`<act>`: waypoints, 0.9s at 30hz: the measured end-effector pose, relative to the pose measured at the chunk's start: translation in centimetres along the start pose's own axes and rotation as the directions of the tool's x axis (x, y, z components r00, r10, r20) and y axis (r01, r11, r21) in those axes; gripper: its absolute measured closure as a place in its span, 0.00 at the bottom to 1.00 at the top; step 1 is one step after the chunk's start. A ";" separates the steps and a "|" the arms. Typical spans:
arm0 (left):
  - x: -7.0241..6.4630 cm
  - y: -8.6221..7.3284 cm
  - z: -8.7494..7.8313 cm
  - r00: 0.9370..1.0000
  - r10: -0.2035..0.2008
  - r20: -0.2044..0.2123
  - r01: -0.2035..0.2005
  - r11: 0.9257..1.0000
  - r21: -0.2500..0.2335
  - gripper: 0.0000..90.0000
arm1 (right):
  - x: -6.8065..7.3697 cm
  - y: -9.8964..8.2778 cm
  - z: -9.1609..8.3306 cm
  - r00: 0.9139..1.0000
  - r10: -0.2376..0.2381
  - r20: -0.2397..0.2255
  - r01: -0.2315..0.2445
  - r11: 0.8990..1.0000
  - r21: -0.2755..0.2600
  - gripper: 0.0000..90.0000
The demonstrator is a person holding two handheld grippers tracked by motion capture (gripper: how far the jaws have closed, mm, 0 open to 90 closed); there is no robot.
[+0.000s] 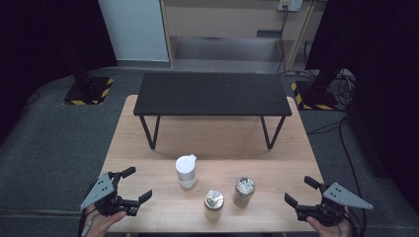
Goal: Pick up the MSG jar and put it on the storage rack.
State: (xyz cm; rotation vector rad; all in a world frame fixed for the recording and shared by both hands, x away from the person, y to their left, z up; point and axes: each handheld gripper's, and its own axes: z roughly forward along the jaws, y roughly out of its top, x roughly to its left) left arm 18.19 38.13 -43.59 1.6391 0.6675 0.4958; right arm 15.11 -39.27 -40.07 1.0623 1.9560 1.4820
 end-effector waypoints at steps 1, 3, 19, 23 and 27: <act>0.0 0.0 0.1 1.000 0.000 -0.001 0.000 1.000 0.002 0.02 | 0.0 0.0 0.0 1.000 -0.002 -0.001 0.002 1.000 0.001 0.06; -0.1 0.1 0.0 1.000 0.002 -0.006 -0.002 1.000 0.008 0.02 | 0.0 0.0 0.0 1.000 -0.006 -0.001 0.006 1.000 0.004 0.06; -0.4 0.0 -0.4 1.000 -0.010 -0.029 0.010 1.000 0.016 0.02 | 0.2 0.2 0.2 1.000 -0.015 -0.004 0.015 1.000 0.012 0.06; -0.5 0.2 -0.2 1.000 -0.012 -0.024 0.013 0.999 0.036 0.02 | 0.2 0.2 0.3 1.000 -0.017 -0.006 0.017 1.000 0.013 0.06; -0.6 0.3 -0.3 1.000 -0.010 -0.022 0.011 0.998 0.064 0.03 | 0.2 0.2 0.3 1.000 -0.015 -0.006 0.015 1.000 0.012 0.06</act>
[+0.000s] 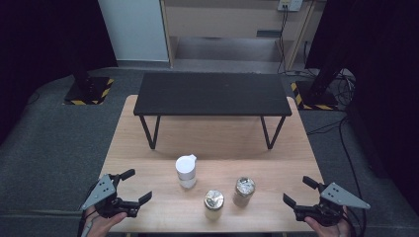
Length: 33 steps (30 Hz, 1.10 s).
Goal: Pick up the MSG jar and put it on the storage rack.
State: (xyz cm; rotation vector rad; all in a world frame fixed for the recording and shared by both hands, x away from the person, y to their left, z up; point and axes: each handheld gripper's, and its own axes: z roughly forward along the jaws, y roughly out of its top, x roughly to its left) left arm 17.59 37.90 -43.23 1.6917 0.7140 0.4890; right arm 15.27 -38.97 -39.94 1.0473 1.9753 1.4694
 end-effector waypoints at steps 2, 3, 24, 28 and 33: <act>-0.1 0.0 -0.2 1.000 -0.005 -0.005 0.005 1.000 0.002 0.03 | 0.0 0.0 0.0 1.000 -0.001 0.000 0.001 1.000 0.000 0.06; -0.1 0.0 -0.4 1.000 -0.007 -0.009 0.007 1.000 -0.002 0.03 | 0.0 0.0 0.0 1.000 0.000 -0.001 0.000 1.000 0.000 0.06; -0.2 2.0 -2.0 0.999 0.006 -0.040 -0.006 1.000 -0.006 0.02 | 0.1 0.0 0.0 1.000 -0.001 0.001 0.001 1.000 -0.003 0.06; 0.0 3.2 -1.5 0.999 0.022 -0.025 -0.022 1.000 -0.004 0.02 | 0.1 0.0 0.0 1.000 -0.001 0.002 0.001 1.000 -0.003 0.06; 0.0 4.1 -1.1 0.999 0.040 -0.015 -0.040 0.999 -0.001 0.02 | 0.0 0.0 0.0 1.000 -0.001 0.002 0.001 1.000 -0.001 0.06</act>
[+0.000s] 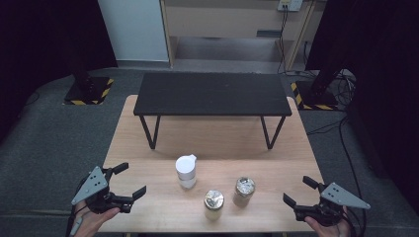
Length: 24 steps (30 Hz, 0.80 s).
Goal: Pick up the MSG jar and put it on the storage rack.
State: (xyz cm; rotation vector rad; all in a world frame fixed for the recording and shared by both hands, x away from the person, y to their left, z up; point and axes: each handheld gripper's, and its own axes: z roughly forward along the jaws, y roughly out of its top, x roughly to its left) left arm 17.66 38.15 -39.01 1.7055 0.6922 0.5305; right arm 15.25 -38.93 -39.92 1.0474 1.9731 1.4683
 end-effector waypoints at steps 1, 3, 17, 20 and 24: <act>0.1 0.3 0.2 1.000 0.003 0.005 -0.003 1.000 0.003 0.02 | 0.0 0.0 0.0 1.000 0.000 -0.001 0.000 1.000 -0.001 0.06; 0.2 0.6 0.4 1.000 0.002 0.011 -0.002 1.000 0.012 0.02 | 0.0 0.0 -0.1 1.000 0.001 -0.001 -0.001 1.000 -0.002 0.06; 1.7 1.9 2.0 0.998 -0.037 0.041 0.036 0.999 0.035 0.02 | 0.0 0.0 0.0 1.000 -0.003 -0.004 0.003 1.000 0.001 0.07; 2.0 2.1 2.5 0.997 -0.054 0.048 0.052 0.998 0.041 0.02 | 0.0 0.0 0.0 1.000 -0.004 -0.004 0.004 1.000 0.000 0.07; 2.1 2.3 3.1 0.997 -0.057 0.054 0.054 0.997 0.050 0.02 | 0.0 0.0 0.0 1.000 -0.002 -0.004 0.002 1.000 -0.001 0.07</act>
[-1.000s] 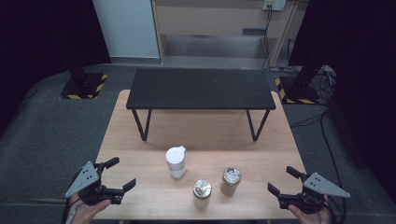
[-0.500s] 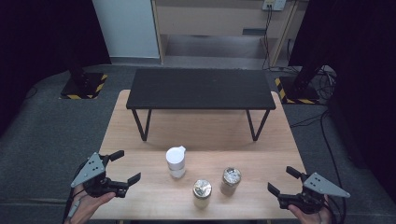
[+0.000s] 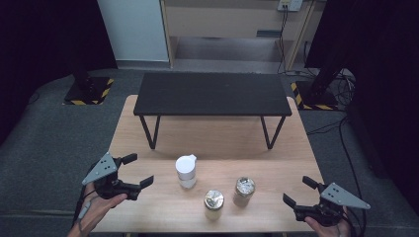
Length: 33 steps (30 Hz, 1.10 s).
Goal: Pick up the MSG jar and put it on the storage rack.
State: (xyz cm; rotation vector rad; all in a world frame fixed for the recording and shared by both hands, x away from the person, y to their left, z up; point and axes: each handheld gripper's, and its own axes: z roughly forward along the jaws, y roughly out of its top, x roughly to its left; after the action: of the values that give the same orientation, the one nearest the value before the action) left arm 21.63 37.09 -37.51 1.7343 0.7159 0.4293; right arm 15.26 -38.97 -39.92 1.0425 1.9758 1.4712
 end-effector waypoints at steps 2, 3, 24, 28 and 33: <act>0.0 0.2 0.3 1.000 0.002 0.001 -0.002 1.000 0.009 0.02 | 0.0 0.0 0.0 1.000 0.001 -0.001 -0.001 1.000 0.001 0.07; 0.1 0.2 0.5 1.000 0.002 0.003 -0.002 1.000 0.011 0.02 | 0.0 0.0 0.0 1.000 0.001 -0.002 -0.001 1.000 0.000 0.07; -0.1 0.6 4.5 0.999 0.012 0.052 -0.014 0.999 0.042 0.03 | 0.0 0.0 0.0 1.000 0.002 0.001 -0.002 1.000 -0.002 0.08; -0.3 0.6 5.2 0.998 0.016 0.058 -0.019 0.998 0.055 0.03 | 0.0 -0.1 0.0 1.000 0.002 0.001 -0.002 1.000 -0.005 0.08; -0.5 0.5 6.2 0.998 0.016 0.064 -0.021 0.997 0.076 0.03 | -0.1 -0.1 0.0 1.000 0.001 -0.001 -0.001 1.000 -0.006 0.08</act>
State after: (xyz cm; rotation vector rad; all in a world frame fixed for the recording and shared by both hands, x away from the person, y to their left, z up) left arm 25.21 32.16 -38.70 1.8196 0.6792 0.3622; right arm 15.24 -39.04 -39.98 1.0406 1.9712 1.4772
